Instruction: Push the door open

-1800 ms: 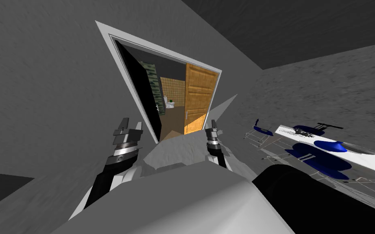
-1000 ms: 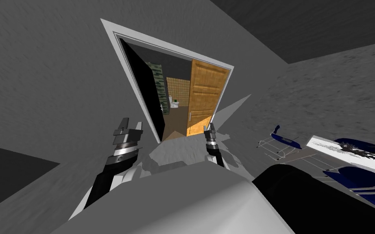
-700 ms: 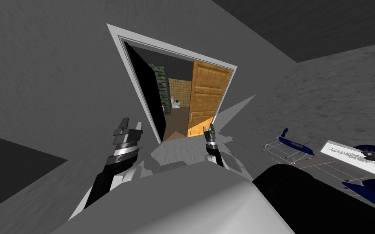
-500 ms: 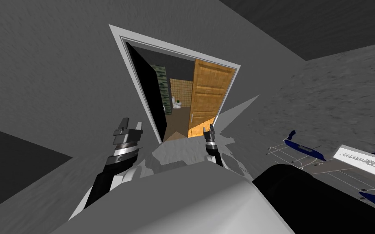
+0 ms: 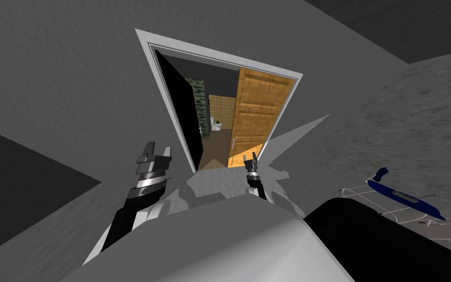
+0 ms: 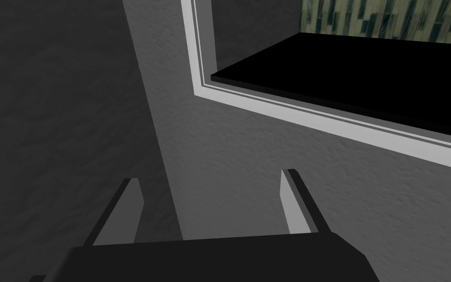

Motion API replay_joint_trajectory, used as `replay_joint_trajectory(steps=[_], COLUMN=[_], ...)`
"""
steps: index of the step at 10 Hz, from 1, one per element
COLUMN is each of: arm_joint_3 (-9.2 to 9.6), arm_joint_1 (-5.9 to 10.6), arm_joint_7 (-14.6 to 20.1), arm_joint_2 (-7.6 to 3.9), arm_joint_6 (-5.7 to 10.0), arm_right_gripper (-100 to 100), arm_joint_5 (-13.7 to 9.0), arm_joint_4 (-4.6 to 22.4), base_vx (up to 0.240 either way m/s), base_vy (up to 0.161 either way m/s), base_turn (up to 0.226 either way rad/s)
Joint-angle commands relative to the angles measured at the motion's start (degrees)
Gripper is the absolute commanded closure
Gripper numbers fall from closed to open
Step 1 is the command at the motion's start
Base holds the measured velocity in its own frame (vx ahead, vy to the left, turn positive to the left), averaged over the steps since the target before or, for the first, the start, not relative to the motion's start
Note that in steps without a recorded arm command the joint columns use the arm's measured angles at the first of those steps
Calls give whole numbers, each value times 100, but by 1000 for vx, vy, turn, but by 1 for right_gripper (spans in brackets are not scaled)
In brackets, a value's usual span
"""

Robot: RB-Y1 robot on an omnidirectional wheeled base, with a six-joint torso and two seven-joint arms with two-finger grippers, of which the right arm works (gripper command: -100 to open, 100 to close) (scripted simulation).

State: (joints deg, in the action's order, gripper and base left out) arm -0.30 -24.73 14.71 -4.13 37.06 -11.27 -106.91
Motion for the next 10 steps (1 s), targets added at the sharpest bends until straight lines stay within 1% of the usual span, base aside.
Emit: replay_joint_trajectory(steps=[1,6,10], arm_joint_3=[-25,-98,-158], arm_joint_1=[22,214,372], arm_joint_7=[229,898,1452], arm_joint_2=[-22,-46,-40], arm_joint_6=[18,160,278], arm_right_gripper=[-100,-100,-100], arm_joint_5=[-93,-374,-607], arm_joint_4=[142,797,1341], base_vx=[79,80,74], base_vy=[-84,-79,-85], base_turn=[144,146,153])
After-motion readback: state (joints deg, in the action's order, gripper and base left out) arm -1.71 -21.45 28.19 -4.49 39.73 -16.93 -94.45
